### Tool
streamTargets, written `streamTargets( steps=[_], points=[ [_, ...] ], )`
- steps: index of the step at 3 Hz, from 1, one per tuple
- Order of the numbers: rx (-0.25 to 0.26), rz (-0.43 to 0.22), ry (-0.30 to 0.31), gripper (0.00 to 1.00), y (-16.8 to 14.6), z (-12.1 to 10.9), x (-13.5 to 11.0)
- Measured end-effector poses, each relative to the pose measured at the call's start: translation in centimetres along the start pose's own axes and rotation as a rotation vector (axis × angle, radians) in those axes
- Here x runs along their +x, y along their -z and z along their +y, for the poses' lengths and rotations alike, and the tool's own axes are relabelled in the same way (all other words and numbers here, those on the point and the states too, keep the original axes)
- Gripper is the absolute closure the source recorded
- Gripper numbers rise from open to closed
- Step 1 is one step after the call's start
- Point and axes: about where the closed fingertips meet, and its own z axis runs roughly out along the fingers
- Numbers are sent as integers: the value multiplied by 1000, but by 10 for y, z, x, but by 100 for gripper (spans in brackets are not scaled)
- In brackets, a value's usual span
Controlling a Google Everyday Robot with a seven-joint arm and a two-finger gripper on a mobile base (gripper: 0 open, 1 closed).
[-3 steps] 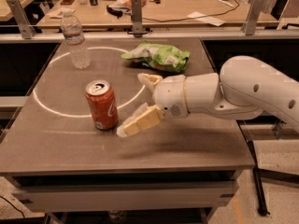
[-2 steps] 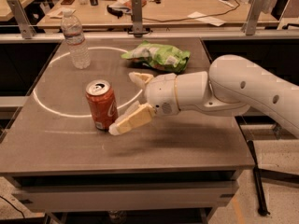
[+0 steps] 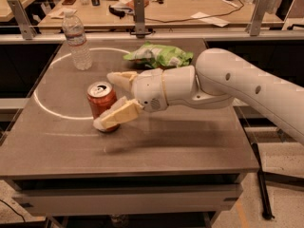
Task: Move coke can near water bottle
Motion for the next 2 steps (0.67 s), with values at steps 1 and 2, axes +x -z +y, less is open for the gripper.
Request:
streamTargets(
  steps=[1, 2],
  points=[
    [-69, -26, 25, 41, -13, 11, -10],
    [-107, -47, 39, 65, -18, 16, -16]
  ],
)
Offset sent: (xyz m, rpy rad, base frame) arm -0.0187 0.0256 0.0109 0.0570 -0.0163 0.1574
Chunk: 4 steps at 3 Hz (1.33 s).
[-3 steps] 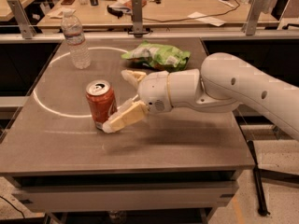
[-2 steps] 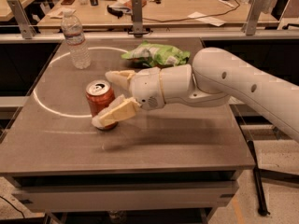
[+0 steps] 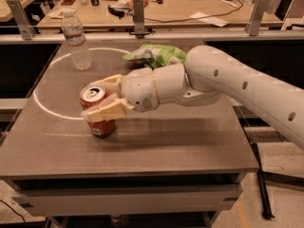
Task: Move coke can near water bottle
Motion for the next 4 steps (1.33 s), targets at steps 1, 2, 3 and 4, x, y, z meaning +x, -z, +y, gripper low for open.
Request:
streamTargets(
  steps=[1, 2, 3, 4],
  points=[
    [31, -3, 7, 88, 0, -8, -5],
    [123, -14, 16, 100, 1, -32, -16],
    [227, -21, 13, 100, -2, -61, -22],
    [300, 1, -3, 100, -10, -89, -24]
  ],
)
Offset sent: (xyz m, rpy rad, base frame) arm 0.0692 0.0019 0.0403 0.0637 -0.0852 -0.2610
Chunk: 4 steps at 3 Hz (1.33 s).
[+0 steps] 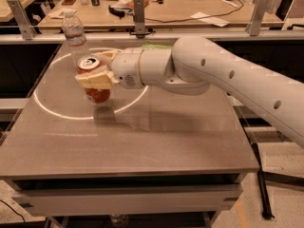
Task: Move coke can near water bottle
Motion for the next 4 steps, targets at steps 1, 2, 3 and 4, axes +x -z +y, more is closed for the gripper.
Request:
streamTargets(
  steps=[1, 2, 3, 4],
  points=[
    [17, 15, -40, 100, -21, -18, 4],
    [17, 15, -40, 100, -21, -18, 4],
    [31, 24, -30, 100, -26, -28, 6],
    [64, 56, -7, 100, -29, -50, 3]
  ],
)
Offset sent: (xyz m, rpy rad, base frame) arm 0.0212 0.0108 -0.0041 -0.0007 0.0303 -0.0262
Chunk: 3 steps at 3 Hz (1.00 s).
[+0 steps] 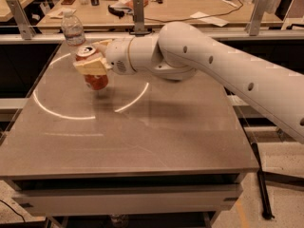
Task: Move coke can near water bottle
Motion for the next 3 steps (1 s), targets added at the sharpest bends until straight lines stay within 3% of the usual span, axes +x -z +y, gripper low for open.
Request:
streamTargets(
  steps=[2, 3],
  points=[
    [104, 66, -27, 100, -7, -52, 18],
    [140, 66, -92, 100, -19, -62, 35]
  ],
)
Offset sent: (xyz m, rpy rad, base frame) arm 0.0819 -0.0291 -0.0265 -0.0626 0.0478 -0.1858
